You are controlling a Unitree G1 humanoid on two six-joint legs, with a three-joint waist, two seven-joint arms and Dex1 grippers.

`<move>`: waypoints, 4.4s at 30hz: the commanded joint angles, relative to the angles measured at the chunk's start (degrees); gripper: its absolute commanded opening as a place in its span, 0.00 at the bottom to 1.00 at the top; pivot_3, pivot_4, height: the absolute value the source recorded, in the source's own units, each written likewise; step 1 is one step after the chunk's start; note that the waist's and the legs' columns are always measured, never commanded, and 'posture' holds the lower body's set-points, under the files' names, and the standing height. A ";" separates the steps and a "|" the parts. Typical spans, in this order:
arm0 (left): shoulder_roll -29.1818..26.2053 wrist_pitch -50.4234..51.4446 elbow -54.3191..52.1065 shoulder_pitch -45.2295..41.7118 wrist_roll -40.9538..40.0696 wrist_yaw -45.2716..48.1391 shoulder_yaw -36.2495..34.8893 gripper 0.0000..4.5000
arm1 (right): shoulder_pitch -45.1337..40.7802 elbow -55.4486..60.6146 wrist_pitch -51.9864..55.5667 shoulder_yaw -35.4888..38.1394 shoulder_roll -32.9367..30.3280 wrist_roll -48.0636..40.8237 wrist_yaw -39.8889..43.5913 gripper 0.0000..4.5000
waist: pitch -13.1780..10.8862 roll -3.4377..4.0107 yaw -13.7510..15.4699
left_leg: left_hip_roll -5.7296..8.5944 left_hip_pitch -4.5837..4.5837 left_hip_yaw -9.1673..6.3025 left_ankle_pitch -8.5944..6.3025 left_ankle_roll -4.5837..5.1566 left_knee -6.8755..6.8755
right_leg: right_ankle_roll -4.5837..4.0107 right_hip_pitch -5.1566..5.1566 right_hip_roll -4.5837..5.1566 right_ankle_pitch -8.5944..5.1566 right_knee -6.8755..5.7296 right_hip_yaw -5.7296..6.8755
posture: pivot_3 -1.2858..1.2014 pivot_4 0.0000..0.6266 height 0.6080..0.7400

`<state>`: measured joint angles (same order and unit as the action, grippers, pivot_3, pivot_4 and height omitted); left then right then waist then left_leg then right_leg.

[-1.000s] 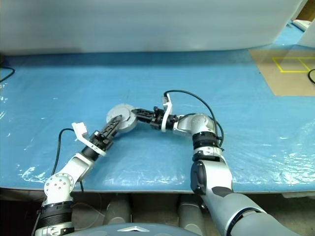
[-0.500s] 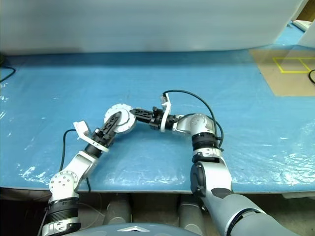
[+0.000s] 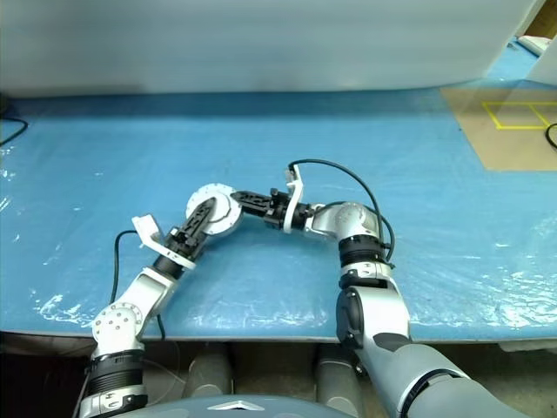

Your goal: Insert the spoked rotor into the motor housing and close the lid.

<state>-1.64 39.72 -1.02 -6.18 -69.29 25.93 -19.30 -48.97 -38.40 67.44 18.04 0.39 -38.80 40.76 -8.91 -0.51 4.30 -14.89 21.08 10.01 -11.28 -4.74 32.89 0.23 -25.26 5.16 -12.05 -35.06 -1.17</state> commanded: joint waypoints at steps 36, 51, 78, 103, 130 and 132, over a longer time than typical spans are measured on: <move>-3.96 -35.19 22.53 -16.07 10.98 -5.48 -18.96 0.60 | -2.36 1.96 -2.26 2.45 1.27 -5.89 0.03 0.85 | -0.06 -0.21 0.13 | -0.01 0.01 -0.05 0.00 0.01 0.19 | 0.18 0.02 0.01 0.11 -0.20 0.01 | 0.52 0.24 1.00; -11.52 -38.53 37.33 -22.92 19.56 -2.63 -18.90 0.60 | -2.04 2.48 -2.50 1.60 0.88 -5.68 0.20 0.85 | -0.05 -0.22 0.15 | 0.00 -0.06 -0.10 0.00 0.00 0.24 | 0.21 0.01 0.01 0.13 -0.41 0.03 | 0.52 0.24 1.00; -9.37 -58.62 26.16 -18.09 29.93 -11.41 -17.12 0.99 | 2.01 7.28 -21.40 -10.33 0.55 5.30 2.95 0.86 | -0.05 -0.31 0.05 | -0.02 -0.01 -0.16 0.00 -0.01 0.22 | 0.09 0.01 0.04 0.05 -0.39 0.12 | 0.52 0.24 1.00; -22.06 -37.94 -1.52 1.01 37.12 20.34 9.98 1.00 | 12.35 15.03 -62.98 -23.42 -9.09 24.82 11.99 0.99 | -0.06 -0.32 -0.60 | -0.02 -0.08 -0.11 -0.01 0.00 0.14 | 0.02 -0.02 0.01 0.01 -0.35 0.01 | 0.52 0.24 1.00; -21.13 -43.21 -0.80 2.98 44.88 19.88 10.86 1.00 | 15.92 15.92 -64.47 -24.65 -13.24 26.05 14.17 0.99 | -0.06 -0.32 -0.61 | 0.01 -0.19 -0.03 -0.02 0.02 0.16 | 0.01 -0.02 -0.02 0.00 -0.35 -0.17 | 0.52 0.24 1.00; -20.82 -43.24 -0.99 3.13 45.05 19.70 10.96 1.00 | 15.68 15.80 -64.27 -24.57 -13.27 25.88 14.34 0.99 | -0.06 -0.32 -0.60 | 0.01 -0.19 -0.03 -0.02 0.03 0.16 | 0.01 -0.02 -0.02 0.00 -0.35 -0.17 | 0.52 0.24 1.00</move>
<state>-22.35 -2.24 -0.39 -3.41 -24.39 45.80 -8.29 -32.59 -23.84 4.14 -6.94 -12.82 -12.40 54.80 -8.97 -0.83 3.70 -14.88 20.90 9.98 -11.30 -4.71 33.05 0.24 -25.28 5.14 -12.05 -35.41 -1.34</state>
